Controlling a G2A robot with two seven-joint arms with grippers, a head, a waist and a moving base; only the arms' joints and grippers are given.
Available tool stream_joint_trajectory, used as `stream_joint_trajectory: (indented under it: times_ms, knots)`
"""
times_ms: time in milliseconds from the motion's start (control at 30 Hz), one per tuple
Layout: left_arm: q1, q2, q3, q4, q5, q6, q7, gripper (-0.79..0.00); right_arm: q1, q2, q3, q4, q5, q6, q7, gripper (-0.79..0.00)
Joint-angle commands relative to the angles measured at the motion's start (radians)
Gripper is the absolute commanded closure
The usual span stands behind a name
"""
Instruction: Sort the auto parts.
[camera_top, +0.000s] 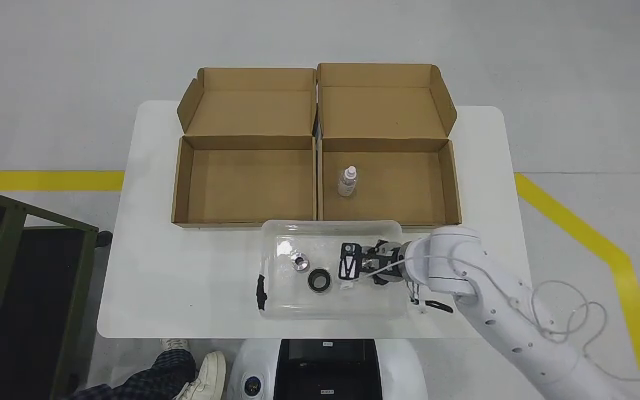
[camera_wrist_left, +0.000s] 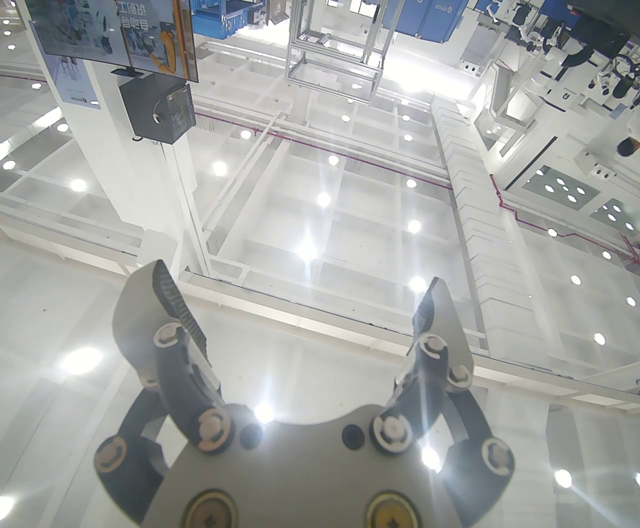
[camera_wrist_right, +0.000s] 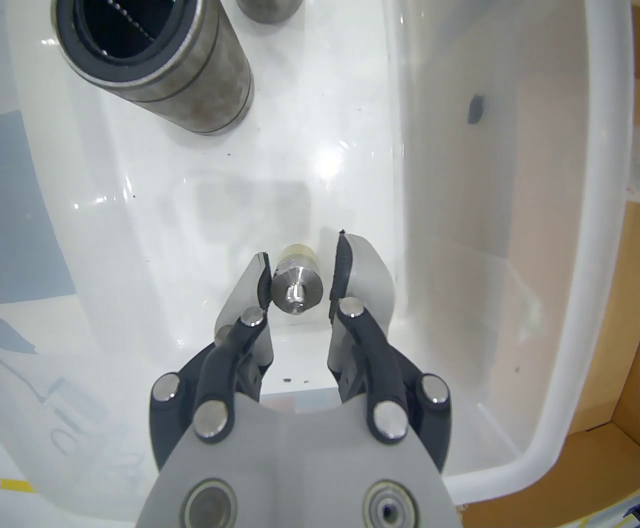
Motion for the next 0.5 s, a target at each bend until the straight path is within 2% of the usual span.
stream_joint_trajectory:
  times_ms: [0, 467]
  knots:
    - [0.0, 0.0, 0.0, 0.0, 0.0, 0.0, 0.0, -0.785, 0.009, 0.001, -0.01, 0.003, 0.004, 0.003, 0.003, 0.0]
    - [0.0, 0.0, 0.0, 0.0, 0.0, 0.0, 0.0, -0.785, 0.028, 0.012, -0.011, -0.103, 0.022, 0.015, -0.02, 0.0]
